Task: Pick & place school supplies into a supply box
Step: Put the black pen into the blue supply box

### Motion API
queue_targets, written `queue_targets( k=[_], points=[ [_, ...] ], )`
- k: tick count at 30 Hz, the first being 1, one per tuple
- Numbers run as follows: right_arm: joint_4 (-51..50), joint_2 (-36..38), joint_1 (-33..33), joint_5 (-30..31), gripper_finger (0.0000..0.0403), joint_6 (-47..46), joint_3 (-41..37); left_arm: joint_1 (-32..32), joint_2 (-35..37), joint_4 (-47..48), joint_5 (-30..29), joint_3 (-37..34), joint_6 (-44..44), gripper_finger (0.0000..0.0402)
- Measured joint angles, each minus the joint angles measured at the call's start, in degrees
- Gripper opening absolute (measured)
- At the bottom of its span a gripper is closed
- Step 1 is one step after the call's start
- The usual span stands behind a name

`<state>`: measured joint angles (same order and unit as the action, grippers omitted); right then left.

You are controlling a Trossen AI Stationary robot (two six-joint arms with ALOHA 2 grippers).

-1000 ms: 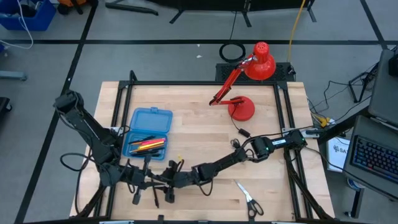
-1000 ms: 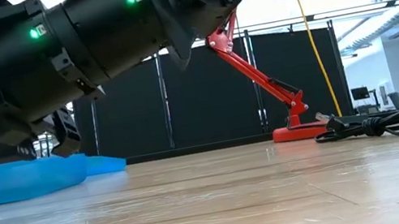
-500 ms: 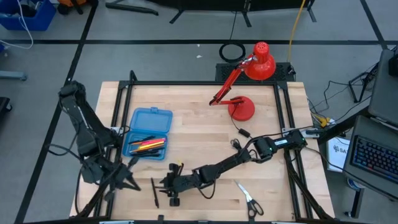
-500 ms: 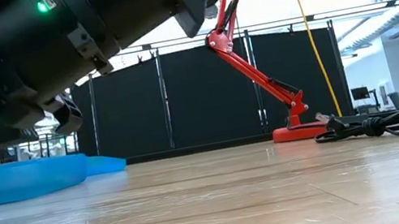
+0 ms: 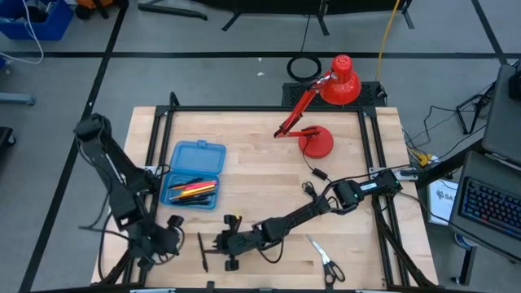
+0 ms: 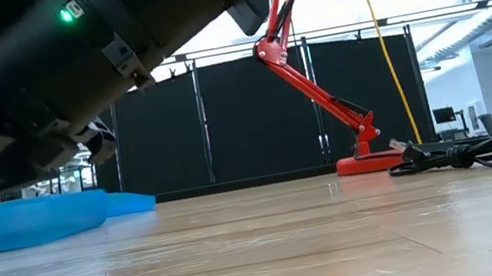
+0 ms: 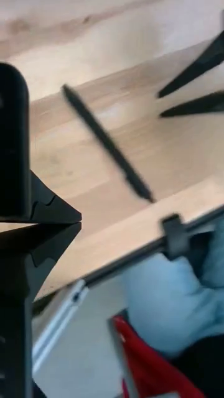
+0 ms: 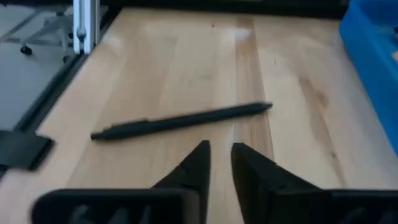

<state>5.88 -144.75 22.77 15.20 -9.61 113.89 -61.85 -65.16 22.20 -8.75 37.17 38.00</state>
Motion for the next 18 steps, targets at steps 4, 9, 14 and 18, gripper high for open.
queue_targets(
  k=[4, 9, 14, 18],
  points=[
    [-1.2, 0.3, 0.5, 2.0, 0.0006, 1.3, 0.0, 0.7, -4.2, -0.2, 1.4, 0.0, 0.1, 0.0002],
    [-3.7, 2.2, 1.6, 8.7, 0.0006, 2.4, 0.0, 2.9, -9.4, -3.7, 8.2, 0.0, -0.1, 0.0002],
    [-6.9, 4.3, 2.2, 12.3, 0.0003, 3.2, 0.0, 5.0, -12.7, -6.8, 11.9, 0.0, -1.7, 0.0001],
    [-8.0, 4.7, 2.5, 13.8, 0.0001, 2.9, 0.0, 7.4, -15.4, -8.8, 12.7, 0.0, -4.0, 0.0001]
  ],
)
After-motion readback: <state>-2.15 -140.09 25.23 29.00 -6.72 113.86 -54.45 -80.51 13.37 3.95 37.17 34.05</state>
